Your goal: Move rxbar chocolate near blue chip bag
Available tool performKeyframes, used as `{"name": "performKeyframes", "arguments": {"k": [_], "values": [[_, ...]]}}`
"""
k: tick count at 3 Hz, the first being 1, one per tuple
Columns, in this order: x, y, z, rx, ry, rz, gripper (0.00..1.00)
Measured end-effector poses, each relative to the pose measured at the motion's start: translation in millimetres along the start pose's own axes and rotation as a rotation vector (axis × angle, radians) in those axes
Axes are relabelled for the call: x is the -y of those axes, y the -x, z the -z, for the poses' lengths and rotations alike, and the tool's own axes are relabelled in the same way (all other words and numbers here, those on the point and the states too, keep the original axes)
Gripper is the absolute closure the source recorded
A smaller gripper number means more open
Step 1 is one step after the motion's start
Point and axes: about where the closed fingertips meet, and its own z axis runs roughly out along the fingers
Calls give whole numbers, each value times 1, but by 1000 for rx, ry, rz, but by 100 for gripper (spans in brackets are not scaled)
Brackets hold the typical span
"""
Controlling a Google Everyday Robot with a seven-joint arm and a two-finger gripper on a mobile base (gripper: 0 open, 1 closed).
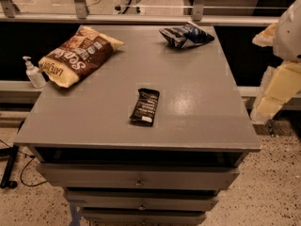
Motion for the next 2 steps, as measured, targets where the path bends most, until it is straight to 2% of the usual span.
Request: {"name": "performKeyframes", "arguments": {"k": [2], "values": [[0,35,-49,226,46,-33,0]]}}
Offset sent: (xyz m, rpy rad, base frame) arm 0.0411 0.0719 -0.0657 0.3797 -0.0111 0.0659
